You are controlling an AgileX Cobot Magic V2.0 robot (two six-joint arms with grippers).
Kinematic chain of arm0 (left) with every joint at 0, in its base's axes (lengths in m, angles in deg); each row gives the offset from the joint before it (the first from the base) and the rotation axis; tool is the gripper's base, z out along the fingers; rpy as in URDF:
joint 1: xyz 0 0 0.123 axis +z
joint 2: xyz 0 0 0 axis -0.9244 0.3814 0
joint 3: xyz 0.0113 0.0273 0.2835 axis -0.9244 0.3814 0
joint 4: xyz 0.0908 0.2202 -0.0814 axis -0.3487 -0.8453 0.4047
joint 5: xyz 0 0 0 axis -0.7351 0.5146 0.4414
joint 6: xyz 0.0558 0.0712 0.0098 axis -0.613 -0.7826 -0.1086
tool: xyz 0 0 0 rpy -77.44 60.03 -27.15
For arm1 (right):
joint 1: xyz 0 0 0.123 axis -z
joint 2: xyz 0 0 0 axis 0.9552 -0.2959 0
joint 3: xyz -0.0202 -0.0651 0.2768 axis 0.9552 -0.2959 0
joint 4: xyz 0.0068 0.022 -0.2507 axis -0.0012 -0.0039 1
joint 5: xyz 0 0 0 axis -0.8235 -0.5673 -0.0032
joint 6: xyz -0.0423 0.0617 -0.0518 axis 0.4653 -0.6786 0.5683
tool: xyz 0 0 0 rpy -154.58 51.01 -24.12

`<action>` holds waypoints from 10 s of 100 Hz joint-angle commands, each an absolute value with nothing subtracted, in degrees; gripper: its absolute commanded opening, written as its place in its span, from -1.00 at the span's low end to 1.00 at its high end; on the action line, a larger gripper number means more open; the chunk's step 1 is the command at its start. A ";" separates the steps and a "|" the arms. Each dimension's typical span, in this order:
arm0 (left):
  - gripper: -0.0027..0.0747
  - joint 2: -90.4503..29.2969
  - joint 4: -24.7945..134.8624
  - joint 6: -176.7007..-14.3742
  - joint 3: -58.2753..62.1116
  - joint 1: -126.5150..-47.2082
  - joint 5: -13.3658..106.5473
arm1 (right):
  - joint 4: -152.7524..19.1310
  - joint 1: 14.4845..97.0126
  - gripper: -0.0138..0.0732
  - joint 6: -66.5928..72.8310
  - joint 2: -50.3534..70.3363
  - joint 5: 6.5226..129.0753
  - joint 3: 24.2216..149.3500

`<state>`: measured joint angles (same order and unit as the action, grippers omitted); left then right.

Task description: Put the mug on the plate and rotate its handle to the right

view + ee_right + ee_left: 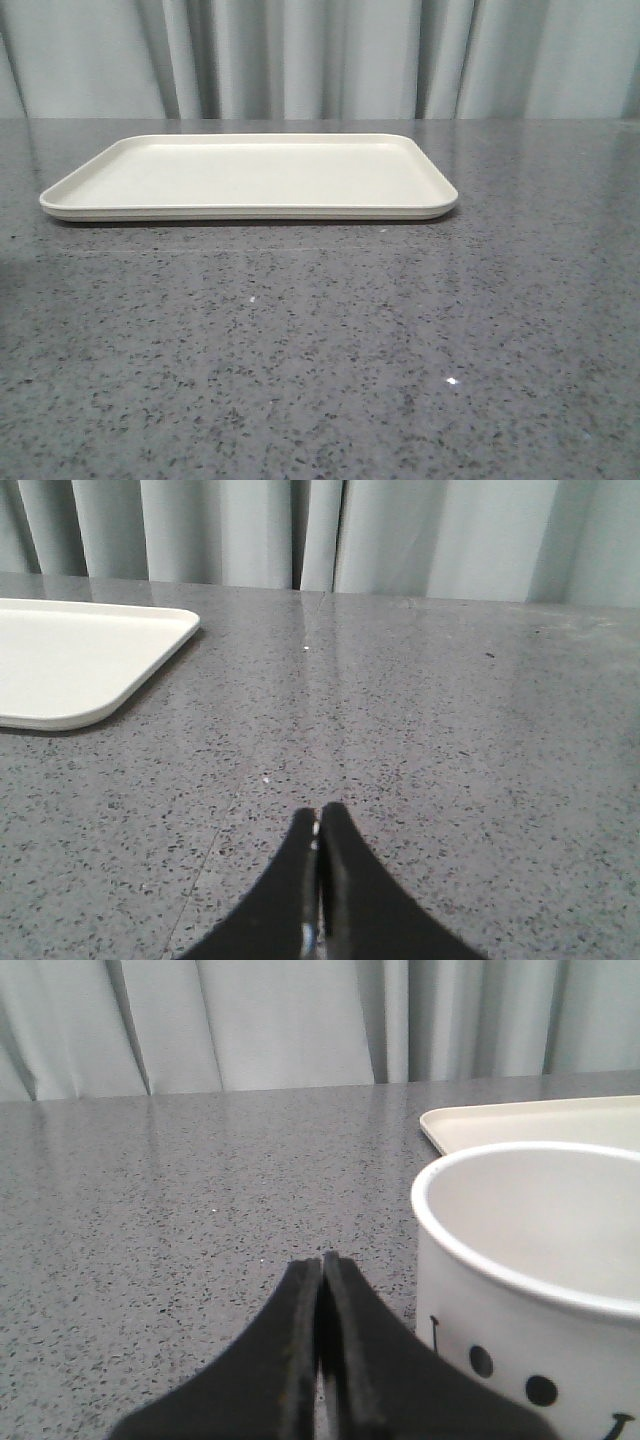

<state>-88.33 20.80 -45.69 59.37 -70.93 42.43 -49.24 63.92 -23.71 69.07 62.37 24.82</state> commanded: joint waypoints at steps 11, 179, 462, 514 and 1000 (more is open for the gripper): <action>-0.98 -90.12 20.89 -45.47 59.93 -70.87 37.70 | -49.23 64.26 -0.84 -23.58 69.22 57.62 24.79; -0.98 -66.83 33.04 -45.26 17.82 -70.87 69.79 | -52.70 64.24 -0.84 -23.57 45.01 90.02 64.42; -0.98 -32.35 38.59 -49.92 6.53 -70.87 91.42 | -52.70 64.24 0.71 -23.52 33.14 98.16 75.13; -0.98 -26.37 45.27 -50.09 -9.35 -71.04 93.91 | -52.70 64.24 0.71 -23.52 33.14 97.99 75.13; 0.27 -52.61 32.80 -47.76 18.73 -72.10 78.44 | -68.90 46.97 0.70 -10.64 -8.43 91.08 103.67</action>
<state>-52.59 32.19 -48.35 20.14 -72.27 82.35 -68.27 48.09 -11.34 -5.39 94.73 98.14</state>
